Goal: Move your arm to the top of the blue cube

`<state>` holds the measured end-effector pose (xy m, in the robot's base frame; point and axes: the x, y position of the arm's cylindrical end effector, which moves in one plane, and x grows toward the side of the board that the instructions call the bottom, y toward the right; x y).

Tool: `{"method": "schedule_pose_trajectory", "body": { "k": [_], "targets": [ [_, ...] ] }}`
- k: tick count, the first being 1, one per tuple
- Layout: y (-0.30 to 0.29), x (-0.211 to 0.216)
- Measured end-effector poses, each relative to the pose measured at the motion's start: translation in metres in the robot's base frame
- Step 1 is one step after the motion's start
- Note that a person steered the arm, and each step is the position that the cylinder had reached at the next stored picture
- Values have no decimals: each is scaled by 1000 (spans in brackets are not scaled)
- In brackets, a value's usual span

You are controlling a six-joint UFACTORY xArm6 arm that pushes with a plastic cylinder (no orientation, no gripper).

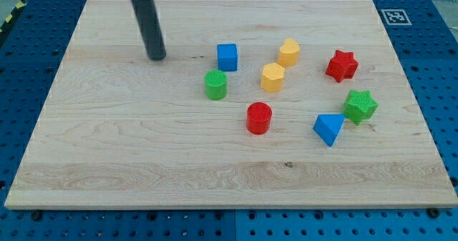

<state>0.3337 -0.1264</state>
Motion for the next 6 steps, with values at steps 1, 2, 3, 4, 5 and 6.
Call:
{"method": "schedule_pose_trajectory", "body": {
  "k": [1,2,3,4,5,6],
  "targets": [
    [19,-63],
    [58,-76],
    [67,-64],
    [50,-49],
    [38,-35],
    [38,-10]
  ]
}}
